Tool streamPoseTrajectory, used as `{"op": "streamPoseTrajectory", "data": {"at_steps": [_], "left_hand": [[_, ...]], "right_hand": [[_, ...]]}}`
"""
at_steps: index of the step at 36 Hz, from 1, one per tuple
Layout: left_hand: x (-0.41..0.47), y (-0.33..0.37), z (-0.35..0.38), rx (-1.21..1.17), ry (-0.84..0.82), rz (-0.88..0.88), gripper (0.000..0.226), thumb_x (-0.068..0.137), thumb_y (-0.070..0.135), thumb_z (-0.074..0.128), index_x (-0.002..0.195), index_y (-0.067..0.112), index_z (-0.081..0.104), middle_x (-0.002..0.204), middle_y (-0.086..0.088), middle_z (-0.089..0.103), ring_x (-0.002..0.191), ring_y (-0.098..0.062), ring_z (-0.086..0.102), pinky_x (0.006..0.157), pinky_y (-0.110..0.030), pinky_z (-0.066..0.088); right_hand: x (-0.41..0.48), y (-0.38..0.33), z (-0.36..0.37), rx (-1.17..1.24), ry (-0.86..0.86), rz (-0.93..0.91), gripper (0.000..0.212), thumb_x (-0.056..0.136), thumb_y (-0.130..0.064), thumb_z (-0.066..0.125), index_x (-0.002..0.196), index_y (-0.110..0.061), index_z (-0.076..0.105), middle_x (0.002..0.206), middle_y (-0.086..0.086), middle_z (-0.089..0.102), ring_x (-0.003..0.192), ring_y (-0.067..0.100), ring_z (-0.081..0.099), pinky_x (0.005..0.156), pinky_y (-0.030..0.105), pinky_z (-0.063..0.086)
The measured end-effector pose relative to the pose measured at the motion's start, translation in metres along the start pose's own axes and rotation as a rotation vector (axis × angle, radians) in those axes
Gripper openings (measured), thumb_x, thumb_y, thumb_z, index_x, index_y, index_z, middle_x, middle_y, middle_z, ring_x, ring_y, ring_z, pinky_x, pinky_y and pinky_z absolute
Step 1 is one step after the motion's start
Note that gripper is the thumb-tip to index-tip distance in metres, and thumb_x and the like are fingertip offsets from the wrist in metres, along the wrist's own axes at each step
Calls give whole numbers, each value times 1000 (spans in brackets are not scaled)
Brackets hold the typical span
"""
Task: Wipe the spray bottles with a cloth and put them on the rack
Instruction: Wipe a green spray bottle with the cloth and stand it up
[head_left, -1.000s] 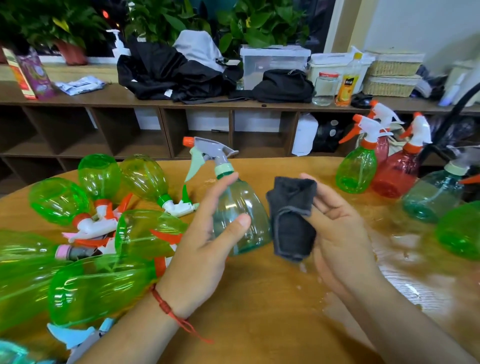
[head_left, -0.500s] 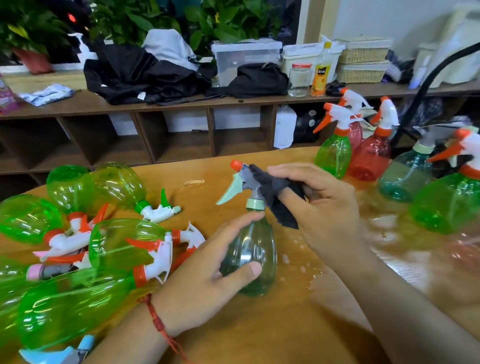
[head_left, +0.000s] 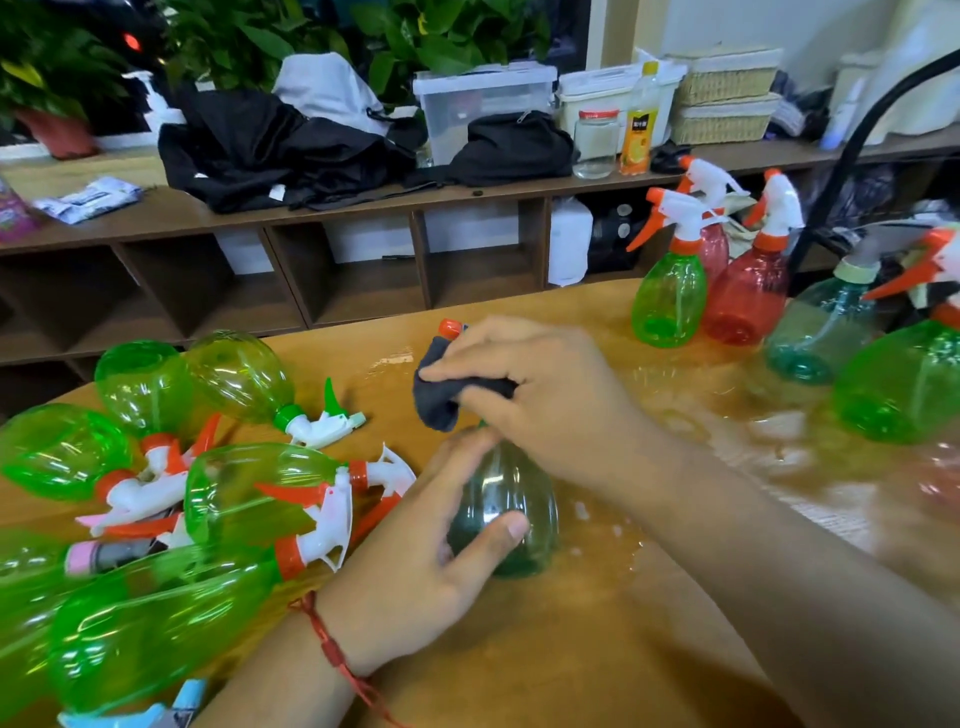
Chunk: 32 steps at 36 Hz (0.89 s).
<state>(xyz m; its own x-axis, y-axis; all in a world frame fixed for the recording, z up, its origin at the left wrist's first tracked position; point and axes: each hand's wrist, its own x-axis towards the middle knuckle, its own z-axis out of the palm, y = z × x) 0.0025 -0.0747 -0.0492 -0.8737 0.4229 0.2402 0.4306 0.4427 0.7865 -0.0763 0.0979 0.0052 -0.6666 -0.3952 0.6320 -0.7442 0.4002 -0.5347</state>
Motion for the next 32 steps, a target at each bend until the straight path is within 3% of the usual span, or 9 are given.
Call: {"op": "streamPoseTrajectory", "data": {"at_steps": [3, 8, 13, 16, 19, 23, 27, 31, 32], "left_hand": [[2, 5, -1, 12, -25, 1, 57, 104, 44, 60, 151, 62, 33, 160, 30, 36, 153, 0, 33, 119, -14, 29], [2, 7, -1, 32, -19, -3, 57, 104, 43, 59, 152, 60, 33, 160, 27, 37, 152, -3, 35, 118, -16, 32], [1, 6, 1, 31, 8, 18, 60, 106, 35, 61, 155, 53, 32, 161, 28, 36, 155, -1, 31, 118, -10, 26], [2, 7, -1, 38, -23, -13, 57, 107, 40, 59, 153, 60, 31, 160, 31, 35, 152, 2, 33, 112, -7, 30], [2, 8, -2, 31, -36, -33, 57, 107, 44, 57, 153, 62, 29, 161, 31, 34, 150, 1, 37, 111, -9, 35], [1, 8, -2, 33, -42, -41, 58, 106, 44, 57, 153, 63, 28, 160, 33, 33, 149, 1, 38, 113, -12, 36], [2, 6, -3, -10, -13, -32, 56, 105, 47, 57, 154, 57, 31, 160, 29, 36, 150, -1, 36, 102, -8, 43], [0, 5, -3, -31, -24, -40, 58, 103, 51, 56, 155, 57, 30, 160, 26, 38, 148, -7, 42, 106, -38, 54], [0, 6, -3, -22, -30, -36, 58, 103, 52, 56, 155, 57, 29, 159, 25, 39, 147, -7, 44, 106, -39, 54]], "right_hand": [[9, 6, -14, -29, 30, 30, 31, 87, 2, 76, 110, -18, 84, 109, -5, 74, 104, 5, 69, 94, 22, 54], [11, 9, -22, -52, 91, 82, 34, 86, 3, 74, 110, -18, 84, 108, -8, 74, 103, 4, 68, 93, 16, 52], [15, 0, -8, -31, -53, -26, 33, 88, 2, 74, 112, -18, 84, 113, -4, 75, 106, 11, 69, 96, 32, 56], [18, 12, -24, 13, 8, 40, 30, 88, 2, 75, 110, -16, 84, 110, -3, 75, 103, 8, 70, 94, 26, 56], [14, 20, -33, 45, 46, 120, 28, 90, 3, 74, 108, -16, 84, 111, -4, 73, 106, 9, 70, 95, 30, 57], [-2, 24, -37, 45, 19, 155, 30, 92, 7, 71, 108, -15, 83, 114, -6, 72, 107, 4, 68, 91, 14, 52], [-17, 28, -40, -15, -79, 173, 39, 92, 11, 67, 107, -21, 83, 114, -15, 69, 110, 3, 65, 95, 9, 44], [-19, 27, -46, -11, -118, 191, 38, 92, 11, 67, 108, -20, 83, 113, -15, 69, 109, 1, 65, 94, 9, 45], [-16, 25, -48, -25, -80, 181, 37, 92, 11, 67, 108, -19, 83, 112, -15, 70, 108, 0, 65, 94, 9, 45]]}}
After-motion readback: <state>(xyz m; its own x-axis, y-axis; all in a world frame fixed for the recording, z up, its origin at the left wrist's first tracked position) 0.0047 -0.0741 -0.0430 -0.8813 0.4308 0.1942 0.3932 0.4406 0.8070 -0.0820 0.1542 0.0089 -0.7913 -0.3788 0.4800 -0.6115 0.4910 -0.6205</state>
